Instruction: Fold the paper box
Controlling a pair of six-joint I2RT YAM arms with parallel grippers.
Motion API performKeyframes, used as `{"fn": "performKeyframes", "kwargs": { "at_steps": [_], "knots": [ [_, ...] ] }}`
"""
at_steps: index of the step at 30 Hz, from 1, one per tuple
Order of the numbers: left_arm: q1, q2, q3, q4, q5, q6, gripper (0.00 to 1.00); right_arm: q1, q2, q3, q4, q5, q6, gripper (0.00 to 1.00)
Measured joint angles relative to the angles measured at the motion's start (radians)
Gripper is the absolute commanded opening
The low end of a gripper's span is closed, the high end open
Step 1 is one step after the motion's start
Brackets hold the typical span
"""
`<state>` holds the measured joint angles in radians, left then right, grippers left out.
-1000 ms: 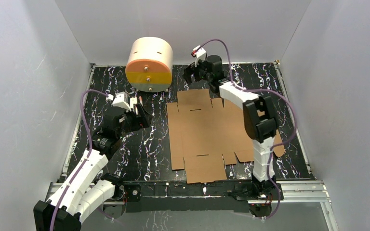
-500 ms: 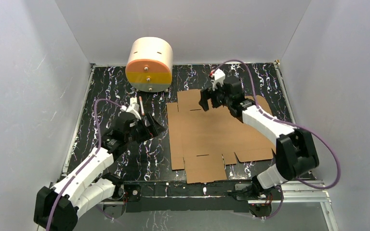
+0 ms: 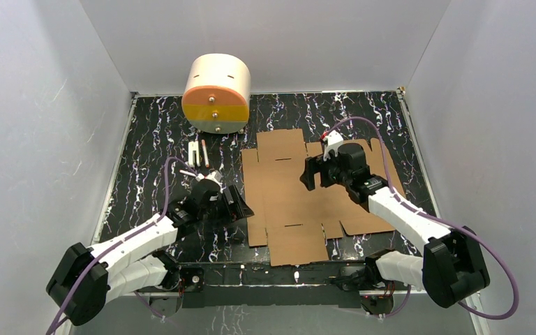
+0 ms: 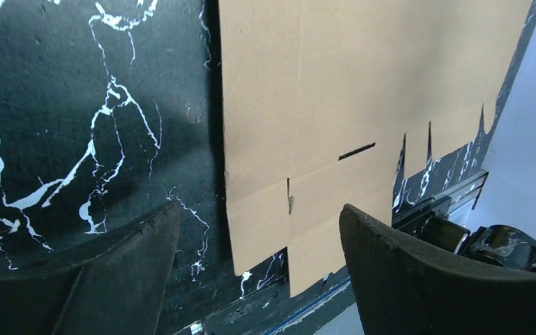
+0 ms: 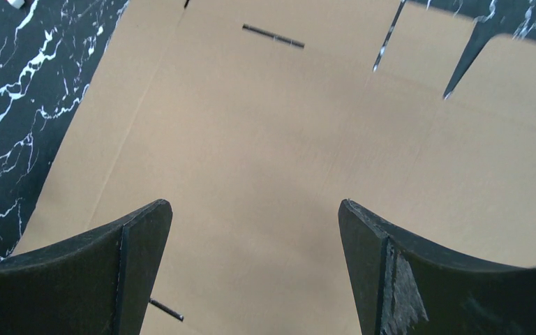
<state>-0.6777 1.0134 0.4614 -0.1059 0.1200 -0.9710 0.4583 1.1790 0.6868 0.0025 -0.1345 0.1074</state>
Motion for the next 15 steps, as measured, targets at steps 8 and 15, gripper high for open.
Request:
{"fn": "performKeyframes", "kwargs": {
  "at_steps": [8, 15],
  "knots": [
    [-0.017, 0.049, -0.042, 0.056, -0.013, -0.039, 0.59, 0.0, -0.013, -0.063, 0.004, -0.02, 0.047, 0.99],
    [-0.018, 0.131, -0.046, 0.139, -0.019, -0.035, 0.38, 0.0, -0.029, -0.078, 0.032, -0.033, 0.054, 0.99]
  ]
}}
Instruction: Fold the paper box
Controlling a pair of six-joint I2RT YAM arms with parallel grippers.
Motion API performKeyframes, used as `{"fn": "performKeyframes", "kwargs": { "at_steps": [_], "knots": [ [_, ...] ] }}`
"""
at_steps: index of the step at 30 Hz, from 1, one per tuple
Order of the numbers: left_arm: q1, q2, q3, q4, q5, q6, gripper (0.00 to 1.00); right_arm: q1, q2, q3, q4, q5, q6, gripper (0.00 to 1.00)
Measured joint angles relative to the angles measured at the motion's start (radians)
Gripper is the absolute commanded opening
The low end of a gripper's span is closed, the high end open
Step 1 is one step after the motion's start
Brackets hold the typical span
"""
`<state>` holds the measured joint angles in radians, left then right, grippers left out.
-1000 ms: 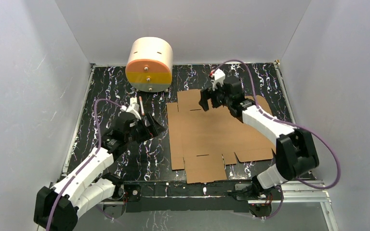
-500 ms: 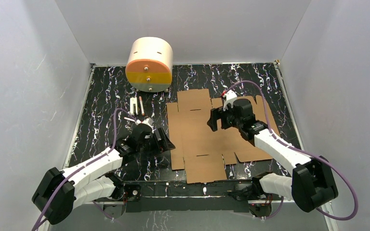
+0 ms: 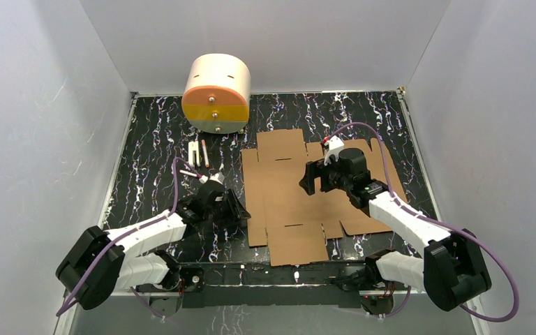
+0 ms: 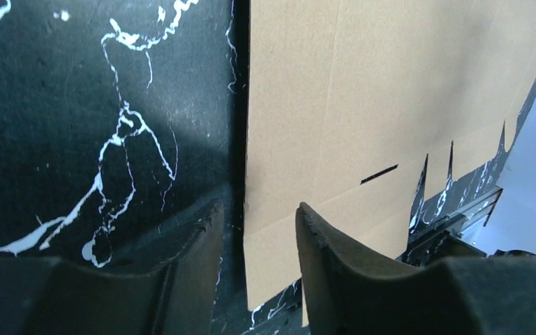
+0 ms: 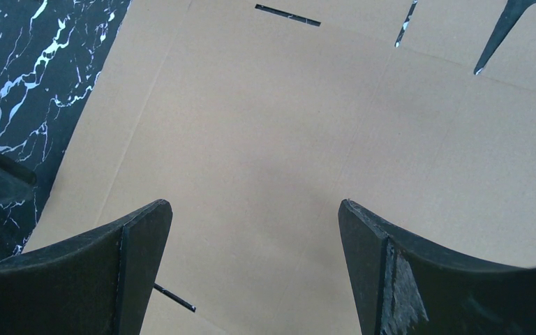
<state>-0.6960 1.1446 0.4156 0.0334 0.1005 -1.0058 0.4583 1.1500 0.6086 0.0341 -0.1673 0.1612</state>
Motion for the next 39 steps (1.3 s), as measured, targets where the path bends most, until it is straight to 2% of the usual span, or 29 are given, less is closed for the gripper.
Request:
{"fn": "performKeyframes", "kwargs": {
  "at_steps": [11, 17, 27, 34, 39],
  "knots": [
    [0.0, 0.144, 0.063, 0.029, -0.058, 0.051, 0.34, 0.0, -0.052, -0.019, -0.009, 0.0, -0.003, 0.99],
    [0.0, 0.196, 0.092, 0.049, -0.06, 0.076, 0.26, 0.0, -0.071, -0.021, -0.01, 0.006, -0.008, 0.99],
    [0.013, 0.429, 0.313, 0.05, -0.094, 0.23, 0.22, 0.0, -0.086, -0.031, -0.034, 0.029, -0.027, 0.99],
    [0.104, 0.658, 0.589, 0.037, -0.101, 0.393, 0.25, 0.0, -0.128, -0.036, -0.043, 0.038, -0.036, 0.99],
    [0.154, 0.73, 0.732, 0.031, -0.12, 0.481, 0.41, 0.0, -0.144, -0.037, -0.069, 0.038, -0.034, 0.99]
  ]
}}
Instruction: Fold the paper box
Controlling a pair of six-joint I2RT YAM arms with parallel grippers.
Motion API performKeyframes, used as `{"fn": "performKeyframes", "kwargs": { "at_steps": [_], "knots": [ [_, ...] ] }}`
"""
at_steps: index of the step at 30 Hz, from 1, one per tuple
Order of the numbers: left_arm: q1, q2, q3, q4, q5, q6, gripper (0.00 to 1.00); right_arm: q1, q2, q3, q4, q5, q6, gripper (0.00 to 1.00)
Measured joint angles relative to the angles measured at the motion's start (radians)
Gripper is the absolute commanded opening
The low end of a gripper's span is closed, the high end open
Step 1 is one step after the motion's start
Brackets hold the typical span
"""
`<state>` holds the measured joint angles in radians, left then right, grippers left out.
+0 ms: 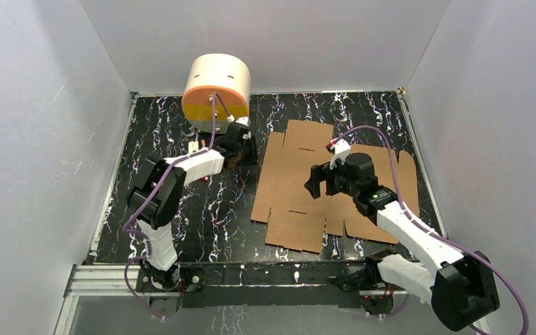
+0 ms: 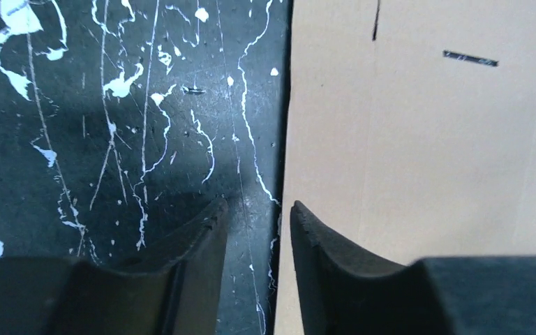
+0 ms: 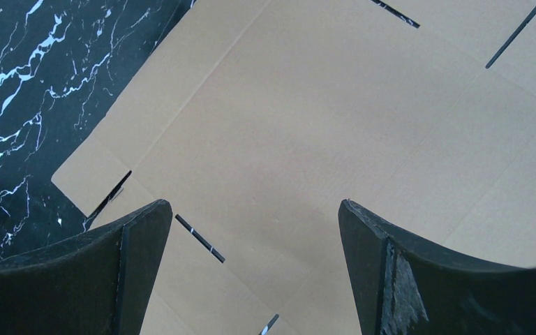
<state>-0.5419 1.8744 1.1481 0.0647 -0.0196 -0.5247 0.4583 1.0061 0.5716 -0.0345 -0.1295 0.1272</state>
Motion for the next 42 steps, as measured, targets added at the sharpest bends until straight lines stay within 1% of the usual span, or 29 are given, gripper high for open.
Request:
{"fn": "performKeyframes", "kwargs": {
  "at_steps": [3, 6, 11, 16, 19, 25, 30, 35, 42],
  "knots": [
    [0.002, -0.043, -0.006, -0.013, -0.008, 0.013, 0.53, 0.0, -0.012, 0.0, -0.026, 0.0, 0.001, 0.99],
    [-0.019, -0.169, -0.1, -0.038, -0.03, 0.006, 0.64, 0.0, -0.025, 0.0, -0.032, 0.0, 0.002, 0.99],
    [-0.13, -0.391, -0.248, -0.125, -0.093, -0.028, 0.8, 0.0, -0.032, 0.0, -0.032, -0.004, 0.009, 0.99],
    [-0.257, -0.537, -0.356, -0.197, -0.152, -0.09, 0.86, 0.0, -0.034, 0.0, -0.036, -0.004, 0.021, 0.99],
    [-0.316, -0.584, -0.389, -0.235, -0.185, -0.119, 0.9, 0.0, -0.044, -0.001, -0.041, -0.004, 0.028, 0.99],
    [-0.428, -0.562, -0.401, -0.28, -0.265, -0.161, 0.93, 0.0, -0.068, -0.011, -0.046, -0.003, 0.036, 0.99],
    [-0.495, -0.451, -0.393, -0.307, -0.326, -0.169, 0.93, 0.0, -0.078, -0.013, -0.05, -0.002, 0.043, 0.99],
    [-0.512, -0.357, -0.352, -0.33, -0.367, -0.163, 0.93, 0.0, -0.09, -0.013, -0.058, 0.003, 0.045, 0.98],
    [-0.518, -0.338, -0.308, -0.333, -0.383, -0.146, 0.93, 0.0, -0.099, -0.013, -0.074, 0.018, 0.043, 0.99]
  ]
}}
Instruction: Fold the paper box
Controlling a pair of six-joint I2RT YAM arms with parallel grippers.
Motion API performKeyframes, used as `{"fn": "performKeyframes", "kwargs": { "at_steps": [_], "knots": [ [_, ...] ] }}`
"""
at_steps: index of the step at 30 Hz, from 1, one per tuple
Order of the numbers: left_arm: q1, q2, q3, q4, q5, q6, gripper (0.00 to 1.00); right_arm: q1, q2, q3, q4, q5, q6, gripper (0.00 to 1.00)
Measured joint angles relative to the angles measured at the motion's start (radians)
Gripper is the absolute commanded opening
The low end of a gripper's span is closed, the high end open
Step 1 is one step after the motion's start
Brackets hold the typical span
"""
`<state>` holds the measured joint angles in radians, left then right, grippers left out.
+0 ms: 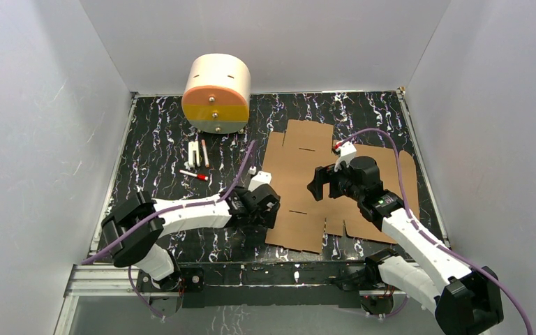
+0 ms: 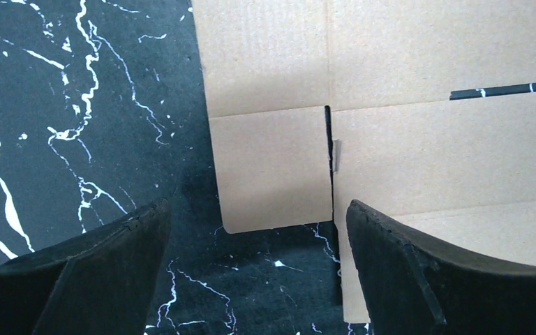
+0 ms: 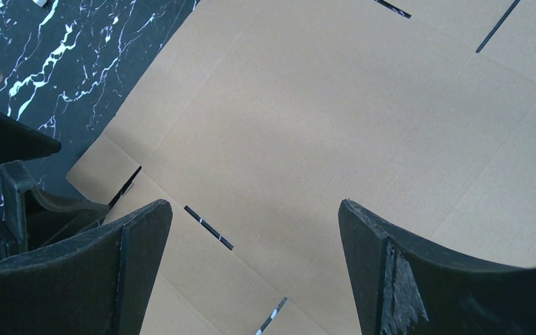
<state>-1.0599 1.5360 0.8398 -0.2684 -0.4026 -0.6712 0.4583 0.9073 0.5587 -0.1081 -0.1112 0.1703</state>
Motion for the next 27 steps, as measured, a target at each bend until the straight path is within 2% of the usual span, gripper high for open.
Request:
{"fn": "performKeyframes", "kwargs": {
  "at_steps": [11, 18, 27],
  "knots": [
    [-0.005, 0.043, 0.01, -0.009, -0.034, 0.023, 0.88, 0.0, 0.006, 0.0, -0.001, 0.002, -0.013, 0.99],
    [0.018, 0.069, 0.034, -0.018, -0.094, 0.11, 0.85, 0.0, 0.006, 0.0, -0.002, 0.015, -0.017, 0.99],
    [0.26, 0.19, 0.142, 0.094, -0.078, 0.263, 0.85, 0.0, 0.006, 0.0, 0.003, 0.027, -0.016, 0.99]
  ]
}}
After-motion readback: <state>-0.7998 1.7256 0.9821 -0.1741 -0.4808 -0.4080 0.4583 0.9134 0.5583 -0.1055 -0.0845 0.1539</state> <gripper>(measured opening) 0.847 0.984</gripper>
